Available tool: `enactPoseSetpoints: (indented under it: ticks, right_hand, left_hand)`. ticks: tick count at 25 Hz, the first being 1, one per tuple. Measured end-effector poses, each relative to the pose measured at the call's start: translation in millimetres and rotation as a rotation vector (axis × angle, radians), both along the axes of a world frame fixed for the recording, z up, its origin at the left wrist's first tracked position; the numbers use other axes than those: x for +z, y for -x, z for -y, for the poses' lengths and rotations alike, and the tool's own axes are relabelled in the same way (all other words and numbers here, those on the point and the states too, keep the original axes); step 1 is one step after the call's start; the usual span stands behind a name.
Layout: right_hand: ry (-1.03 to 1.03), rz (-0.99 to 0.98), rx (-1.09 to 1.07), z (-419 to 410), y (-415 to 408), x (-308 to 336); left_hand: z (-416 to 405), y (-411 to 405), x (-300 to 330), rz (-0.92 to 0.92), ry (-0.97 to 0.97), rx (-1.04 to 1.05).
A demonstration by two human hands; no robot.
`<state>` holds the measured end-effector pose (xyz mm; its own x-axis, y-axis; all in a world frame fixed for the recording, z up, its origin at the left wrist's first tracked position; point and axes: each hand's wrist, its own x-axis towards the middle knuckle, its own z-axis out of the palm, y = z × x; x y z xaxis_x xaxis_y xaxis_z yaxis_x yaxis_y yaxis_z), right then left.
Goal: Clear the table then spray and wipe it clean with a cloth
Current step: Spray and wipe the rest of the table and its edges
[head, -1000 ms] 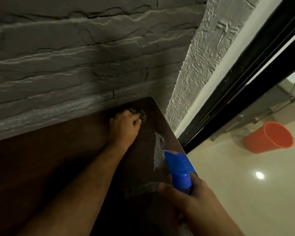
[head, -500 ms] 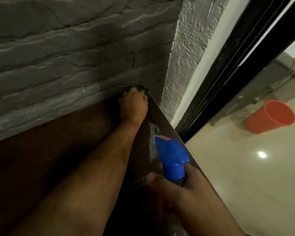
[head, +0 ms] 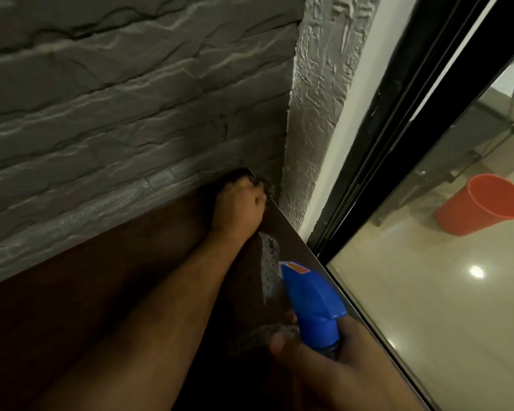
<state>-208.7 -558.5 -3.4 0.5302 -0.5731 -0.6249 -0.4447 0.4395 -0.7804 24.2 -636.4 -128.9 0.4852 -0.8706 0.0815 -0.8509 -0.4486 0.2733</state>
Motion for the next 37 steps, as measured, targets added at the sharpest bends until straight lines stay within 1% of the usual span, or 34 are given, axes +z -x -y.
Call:
enactPoseSetpoints:
  ticks: [2, 4, 6, 7, 8, 10, 11, 13, 14, 16, 17, 19, 20, 21, 22, 23, 24, 25, 26, 27, 28, 30, 32, 33, 34, 35, 37]
  right_hand:
    - [-0.016, 0.001, 0.022, -2, 0, 1]
    - [-0.016, 0.001, 0.039, -3, 1, 4]
    - [0.003, -0.013, 0.049, -3, 4, 5]
    - [0.018, -0.026, 0.058, -4, 5, 4]
    - [0.027, -0.032, 0.052, -4, 6, 2]
    - [0.013, -0.047, 0.017, -7, 10, -2]
    - [0.009, -0.056, 0.015, -8, 12, -2]
    - [0.001, -0.070, 0.028, -13, 15, 1]
    - [-0.003, -0.068, 0.038, -14, 15, 7]
    - [-0.002, -0.064, 0.074, -15, 17, 15]
    - [0.005, -0.072, 0.085, -16, 20, 16]
    - [0.014, -0.098, 0.075, -19, 26, 17]
    - [0.013, -0.107, 0.061, -21, 27, 16]
    - [0.007, -0.109, 0.045, -23, 29, 14]
    - [-0.008, -0.107, 0.029, -25, 29, 13]
    - [-0.027, -0.101, 0.016, -26, 29, 13]
    - [-0.041, -0.101, 0.012, -27, 29, 14]
    - [-0.052, -0.101, 0.022, -29, 29, 16]
    - [-0.066, -0.095, 0.034, -30, 28, 19]
    - [-0.079, -0.082, 0.043, -32, 28, 20]
    - [-0.085, -0.077, 0.041, -33, 28, 21]
    - [-0.073, -0.098, 0.017, -35, 30, 21]
    - [-0.075, -0.108, 0.001, -36, 33, 20]
    - [-0.085, -0.109, -0.004, -38, 35, 20]
    - [-0.096, -0.109, -0.013, -40, 37, 19]
    - [-0.101, -0.108, -0.024, -41, 39, 18]
    - [-0.089, -0.119, -0.039, -46, 42, 16]
  left_hand:
    - [-60, 10, -1, -0.099, 0.036, -0.114]
    - [-96, -6, 0, -0.087, 0.072, -0.057]
    - [-75, -29, -1, -0.008, 0.062, 0.072]
    - [-49, -35, -5, 0.038, 0.047, 0.132]
    - [-19, -35, -4, 0.047, 0.051, 0.144]
    - [17, -13, 2, 0.017, 0.037, 0.046]
    - [16, 4, 0, -0.009, 0.021, -0.047]
    - [-36, 34, -2, -0.061, 0.018, -0.228]
    - [-76, 43, -1, -0.107, 0.038, -0.275]
    - [-139, 32, 1, -0.108, 0.068, -0.259]
    - [-144, 14, 1, -0.058, 0.067, -0.213]
    - [-106, -19, -1, 0.044, 0.046, -0.066]
    - [-75, -28, -2, 0.066, 0.049, 0.023]
    - [-43, -26, 0, 0.060, 0.034, 0.065]
    - [-20, -14, 3, 0.045, 0.018, 0.051]
    - [-6, 3, 1, 0.014, 0.003, -0.007]
    - [-10, 23, -1, -0.007, -0.014, -0.101]
    - [-32, 40, -1, -0.028, -0.011, -0.215]
    - [-66, 51, -1, -0.070, -0.003, -0.303]
    - [-103, 52, -2, -0.099, 0.012, -0.346]
    - [-136, 43, 0, -0.097, 0.030, -0.344]
    - [-157, 3, 4, -0.031, 0.045, -0.213]
    - [-126, -33, 3, 0.054, 0.031, 0.002]
    - [-99, -40, 1, 0.063, 0.025, 0.096]
    - [-74, -35, 0, 0.039, 0.018, 0.130]
    - [-53, -19, 0, 0.011, 0.009, 0.101]
    - [-45, 24, -1, -0.003, -0.006, -0.082]
